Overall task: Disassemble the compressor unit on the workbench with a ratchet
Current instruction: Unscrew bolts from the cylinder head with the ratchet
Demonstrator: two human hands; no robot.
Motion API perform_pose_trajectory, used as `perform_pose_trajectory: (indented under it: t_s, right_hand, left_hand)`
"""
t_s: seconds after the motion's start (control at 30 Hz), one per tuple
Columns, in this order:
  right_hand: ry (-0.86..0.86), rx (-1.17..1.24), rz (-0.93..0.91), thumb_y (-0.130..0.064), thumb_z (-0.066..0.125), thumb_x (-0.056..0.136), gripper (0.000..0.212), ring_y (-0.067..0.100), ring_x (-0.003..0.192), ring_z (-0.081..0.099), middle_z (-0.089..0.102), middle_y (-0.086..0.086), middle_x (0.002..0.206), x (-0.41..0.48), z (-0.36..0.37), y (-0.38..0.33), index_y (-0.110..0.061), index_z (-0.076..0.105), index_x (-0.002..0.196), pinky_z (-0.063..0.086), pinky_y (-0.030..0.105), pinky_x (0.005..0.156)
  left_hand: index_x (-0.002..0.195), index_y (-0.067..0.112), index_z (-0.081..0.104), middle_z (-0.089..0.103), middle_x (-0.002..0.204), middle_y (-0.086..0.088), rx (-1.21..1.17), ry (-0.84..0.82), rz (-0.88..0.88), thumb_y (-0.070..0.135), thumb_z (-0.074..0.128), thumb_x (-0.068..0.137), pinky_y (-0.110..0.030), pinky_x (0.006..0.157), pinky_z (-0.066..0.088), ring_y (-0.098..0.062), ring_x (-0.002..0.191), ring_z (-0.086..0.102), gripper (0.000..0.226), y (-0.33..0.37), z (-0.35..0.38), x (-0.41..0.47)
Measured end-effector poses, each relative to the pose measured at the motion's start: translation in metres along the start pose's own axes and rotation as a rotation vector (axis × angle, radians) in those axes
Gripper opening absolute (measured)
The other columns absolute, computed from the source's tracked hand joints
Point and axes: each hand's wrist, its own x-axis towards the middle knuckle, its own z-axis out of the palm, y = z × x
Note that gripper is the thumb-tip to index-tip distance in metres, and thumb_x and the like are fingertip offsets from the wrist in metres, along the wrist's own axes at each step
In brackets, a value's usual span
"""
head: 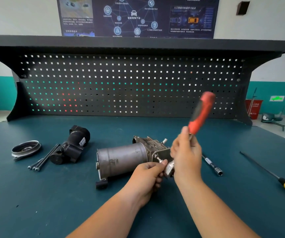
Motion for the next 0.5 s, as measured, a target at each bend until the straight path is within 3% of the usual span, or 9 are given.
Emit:
perform_pose_trajectory:
  t_s: [0.1, 0.2, 0.37, 0.43, 0.5]
  right_hand:
    - [0.285, 0.241, 0.334, -0.041, 0.042, 0.098, 0.043, 0.005, 0.032, 0.020, 0.022, -0.012, 0.039, 0.015, -0.010, 0.002, -0.021, 0.028, 0.063, 0.020, 0.018, 0.034]
    - [0.369, 0.354, 0.469, -0.045, 0.041, 0.098, 0.045, 0.006, 0.031, 0.019, 0.021, -0.011, 0.039, 0.020, -0.014, 0.008, -0.020, 0.028, 0.063, 0.018, 0.017, 0.034]
    - [0.192, 0.097, 0.120, -0.036, 0.041, 0.100, 0.041, 0.005, 0.037, 0.024, 0.027, -0.014, 0.042, 0.011, -0.004, 0.000, -0.019, 0.030, 0.064, 0.024, 0.016, 0.035]
    - [0.052, -0.003, -0.038, -0.032, 0.044, 0.099, 0.040, 0.003, 0.038, 0.026, 0.029, -0.013, 0.043, 0.002, 0.000, -0.001, -0.019, 0.033, 0.063, 0.026, 0.017, 0.038]
    - [-0.125, -0.172, -0.204, -0.041, 0.051, 0.091, 0.035, 0.003, 0.043, 0.028, 0.034, -0.011, 0.045, -0.008, 0.002, 0.000, -0.027, 0.042, 0.060, 0.027, 0.021, 0.045]
  left_hand:
    - [0.040, 0.019, 0.055, 0.042, 0.047, 0.009, -0.028, -0.010, -0.004, 0.024, 0.058, 0.091, -0.013, 0.038, 0.028, -0.002, 0.038, 0.032, 0.052, 0.000, 0.002, 0.000]
    - [0.042, 0.019, 0.057, 0.044, 0.047, 0.009, -0.031, -0.011, -0.009, 0.024, 0.058, 0.092, -0.013, 0.037, 0.028, -0.001, 0.038, 0.034, 0.050, 0.000, 0.005, -0.001]
    - [0.038, 0.020, 0.056, 0.044, 0.047, 0.009, -0.023, -0.003, -0.031, 0.028, 0.061, 0.090, -0.015, 0.037, 0.028, -0.002, 0.037, 0.034, 0.053, 0.003, 0.003, -0.003]
    - [0.039, 0.019, 0.054, 0.043, 0.049, 0.006, -0.015, 0.011, -0.046, 0.030, 0.063, 0.088, -0.015, 0.036, 0.027, -0.004, 0.037, 0.033, 0.050, 0.003, 0.001, -0.003]
    - [0.041, 0.020, 0.052, 0.042, 0.050, 0.004, 0.029, 0.021, -0.039, 0.026, 0.062, 0.088, -0.016, 0.036, 0.026, -0.005, 0.038, 0.032, 0.048, 0.000, -0.001, -0.002]
